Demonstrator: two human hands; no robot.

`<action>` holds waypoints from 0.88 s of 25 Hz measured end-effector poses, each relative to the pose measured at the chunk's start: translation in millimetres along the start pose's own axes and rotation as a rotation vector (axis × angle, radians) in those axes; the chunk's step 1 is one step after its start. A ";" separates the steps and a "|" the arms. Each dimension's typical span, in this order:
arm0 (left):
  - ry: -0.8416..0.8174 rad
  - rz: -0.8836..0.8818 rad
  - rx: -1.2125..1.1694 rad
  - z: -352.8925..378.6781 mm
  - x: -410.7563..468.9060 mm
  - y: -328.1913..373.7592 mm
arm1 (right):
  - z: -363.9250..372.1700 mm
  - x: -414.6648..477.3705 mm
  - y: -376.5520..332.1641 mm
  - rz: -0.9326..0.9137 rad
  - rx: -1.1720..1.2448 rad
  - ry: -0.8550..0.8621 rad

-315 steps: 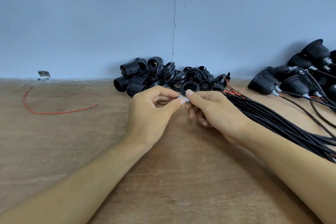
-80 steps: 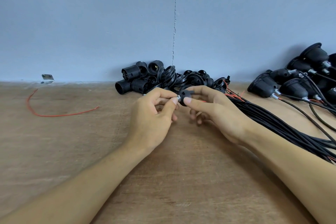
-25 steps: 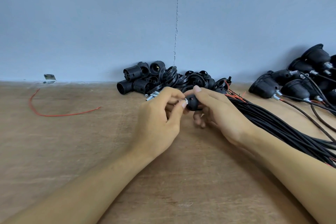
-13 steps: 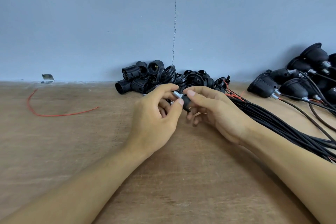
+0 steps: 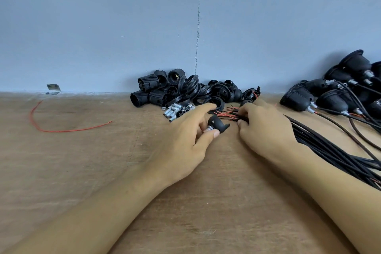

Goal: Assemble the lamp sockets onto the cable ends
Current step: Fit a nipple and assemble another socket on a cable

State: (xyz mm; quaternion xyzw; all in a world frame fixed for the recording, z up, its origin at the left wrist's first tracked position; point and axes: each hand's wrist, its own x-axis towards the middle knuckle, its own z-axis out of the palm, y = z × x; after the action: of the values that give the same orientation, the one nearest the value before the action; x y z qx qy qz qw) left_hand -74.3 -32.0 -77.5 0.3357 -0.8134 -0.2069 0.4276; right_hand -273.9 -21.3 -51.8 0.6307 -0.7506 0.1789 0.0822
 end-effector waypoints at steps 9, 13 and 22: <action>0.089 0.000 -0.077 -0.6 1.3 1.4 | -10.0 0.8 -3.7 -0.180 0.310 0.466; 0.134 0.048 -0.054 1.9 2.1 0.2 | -6.5 -6.2 -21.6 -0.280 0.734 0.291; 0.056 -0.021 -0.160 -4.7 1.1 20.0 | -5.5 -1.2 -24.7 0.170 1.520 -0.287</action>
State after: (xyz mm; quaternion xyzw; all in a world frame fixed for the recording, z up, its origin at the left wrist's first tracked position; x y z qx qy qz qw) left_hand -78.2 -19.3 -61.9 0.3147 -0.7784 -0.2663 0.4734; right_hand -250.1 -21.5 -43.0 0.4713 -0.4708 0.5669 -0.4846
